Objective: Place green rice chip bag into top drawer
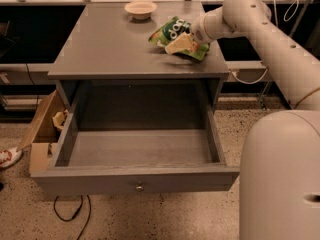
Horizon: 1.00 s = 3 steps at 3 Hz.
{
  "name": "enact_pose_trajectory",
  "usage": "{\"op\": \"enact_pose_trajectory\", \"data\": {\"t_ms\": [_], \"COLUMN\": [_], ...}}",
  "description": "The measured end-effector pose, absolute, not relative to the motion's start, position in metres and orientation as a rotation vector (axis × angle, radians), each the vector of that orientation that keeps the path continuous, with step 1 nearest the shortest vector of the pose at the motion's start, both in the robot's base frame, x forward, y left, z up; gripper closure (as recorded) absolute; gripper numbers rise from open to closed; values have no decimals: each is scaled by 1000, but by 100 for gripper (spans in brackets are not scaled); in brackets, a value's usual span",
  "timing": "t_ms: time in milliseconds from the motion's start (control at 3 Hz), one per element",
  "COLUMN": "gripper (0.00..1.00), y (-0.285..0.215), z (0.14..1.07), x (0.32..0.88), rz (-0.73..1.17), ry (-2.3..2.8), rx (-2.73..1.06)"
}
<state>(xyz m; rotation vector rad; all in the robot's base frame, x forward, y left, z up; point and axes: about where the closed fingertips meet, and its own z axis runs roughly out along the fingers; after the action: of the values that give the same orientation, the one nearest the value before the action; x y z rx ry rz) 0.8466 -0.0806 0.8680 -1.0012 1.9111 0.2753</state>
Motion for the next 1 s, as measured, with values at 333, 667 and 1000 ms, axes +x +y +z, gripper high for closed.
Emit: {"op": "enact_pose_trajectory", "data": {"t_ms": [333, 667, 1000], "gripper": [48, 69, 93], "y": [-62, -56, -57], "z": [856, 860, 888], "x": [845, 839, 820], "rz": [333, 361, 419], "ry": [1902, 1879, 1802], "rx": [-1043, -1055, -1055]}}
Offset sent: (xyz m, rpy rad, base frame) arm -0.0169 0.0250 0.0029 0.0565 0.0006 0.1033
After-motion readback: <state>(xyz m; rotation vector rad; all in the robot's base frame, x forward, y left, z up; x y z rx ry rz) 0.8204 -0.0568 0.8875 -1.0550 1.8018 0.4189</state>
